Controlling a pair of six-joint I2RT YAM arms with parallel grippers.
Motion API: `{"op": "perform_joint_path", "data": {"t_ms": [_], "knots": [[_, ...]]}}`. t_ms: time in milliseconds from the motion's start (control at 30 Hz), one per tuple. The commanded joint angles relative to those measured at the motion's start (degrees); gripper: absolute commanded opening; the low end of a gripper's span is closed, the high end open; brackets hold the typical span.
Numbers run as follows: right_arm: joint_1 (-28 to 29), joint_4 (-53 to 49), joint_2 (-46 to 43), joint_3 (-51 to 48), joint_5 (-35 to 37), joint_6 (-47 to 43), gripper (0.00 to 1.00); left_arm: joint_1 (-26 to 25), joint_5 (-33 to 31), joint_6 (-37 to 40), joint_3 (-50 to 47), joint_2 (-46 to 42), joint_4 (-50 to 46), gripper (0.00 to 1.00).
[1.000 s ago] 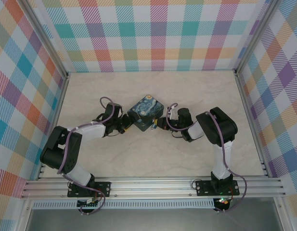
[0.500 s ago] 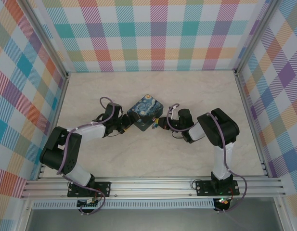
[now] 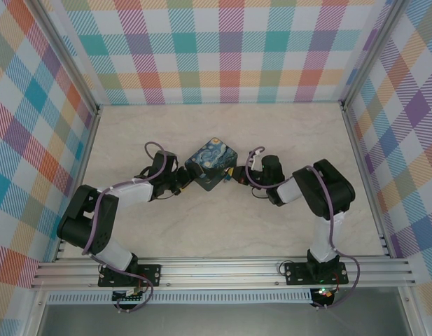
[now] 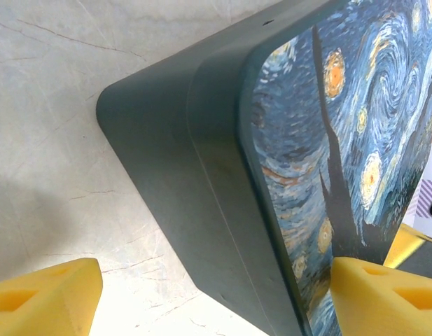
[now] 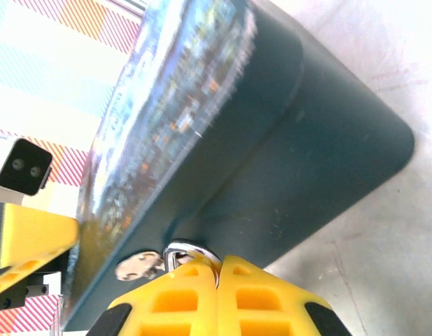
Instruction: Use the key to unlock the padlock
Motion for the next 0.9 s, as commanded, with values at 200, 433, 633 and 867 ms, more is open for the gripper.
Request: {"op": "perform_joint_path", "data": {"t_ms": [200, 433, 633, 867], "knots": [[-1.08, -12.10, -10.94, -3.27, 1.33, -7.99, 0.04, 1.71, -4.74, 0.77, -1.83, -1.18, -6.91, 0.85], [-0.73, -33.96, -22.97, -5.07, 0.44, -14.05, 0.05, 3.69, -4.52, 3.15, 0.80, -1.28, -8.62, 0.87], [1.07, -47.21, -31.32, -7.71, 2.21, -15.90, 0.05, 3.74, -7.45, 4.93, -0.25, -9.00, -7.40, 0.96], [5.73, -61.70, -33.49, -5.44, 6.43, -14.72, 0.05, 4.21, -13.13, 6.64, -2.82, -21.39, -8.46, 1.00]]}}
